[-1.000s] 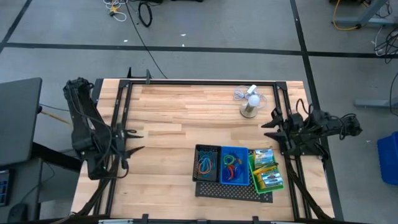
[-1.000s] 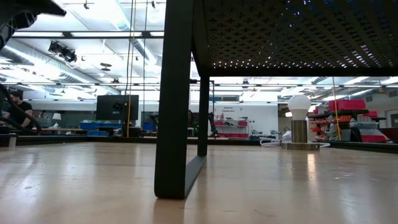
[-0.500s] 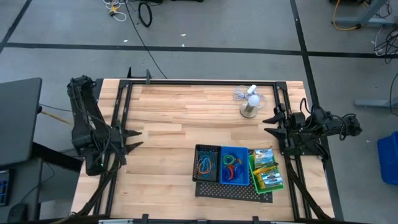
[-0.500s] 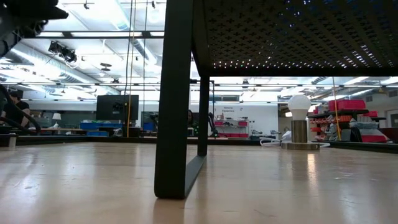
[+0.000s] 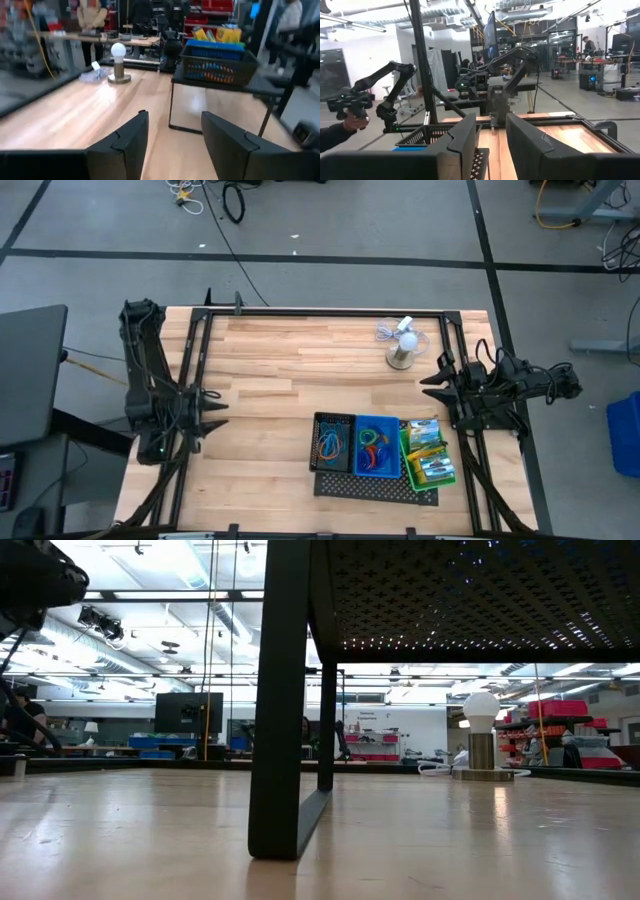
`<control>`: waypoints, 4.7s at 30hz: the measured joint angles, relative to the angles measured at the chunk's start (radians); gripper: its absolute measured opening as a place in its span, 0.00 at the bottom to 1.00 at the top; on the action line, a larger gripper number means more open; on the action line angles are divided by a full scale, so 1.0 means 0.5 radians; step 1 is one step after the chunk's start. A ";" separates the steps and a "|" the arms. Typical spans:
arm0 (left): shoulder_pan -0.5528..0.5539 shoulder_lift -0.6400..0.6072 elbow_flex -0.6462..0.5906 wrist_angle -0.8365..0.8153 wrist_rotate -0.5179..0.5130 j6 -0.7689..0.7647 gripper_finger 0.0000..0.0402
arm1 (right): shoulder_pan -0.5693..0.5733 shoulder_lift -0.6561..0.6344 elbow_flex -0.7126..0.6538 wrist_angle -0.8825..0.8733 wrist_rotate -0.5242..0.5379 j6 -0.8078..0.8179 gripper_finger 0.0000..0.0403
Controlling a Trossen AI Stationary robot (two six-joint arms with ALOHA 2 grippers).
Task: Pick & Place Office Desk Supplies
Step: Return to Home Position
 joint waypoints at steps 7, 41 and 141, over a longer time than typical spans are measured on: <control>0.072 0.041 0.004 0.516 0.001 0.448 0.47 | 0.000 0.000 0.000 0.003 -0.009 0.000 0.28; 1.680 -0.071 0.006 1.170 -0.087 1.353 0.46 | -0.001 -0.100 0.362 -0.683 -0.008 0.028 0.28; 2.557 -1.617 -0.582 0.987 -0.085 2.064 0.46 | -0.002 -0.129 -0.582 0.089 -0.162 -0.286 0.28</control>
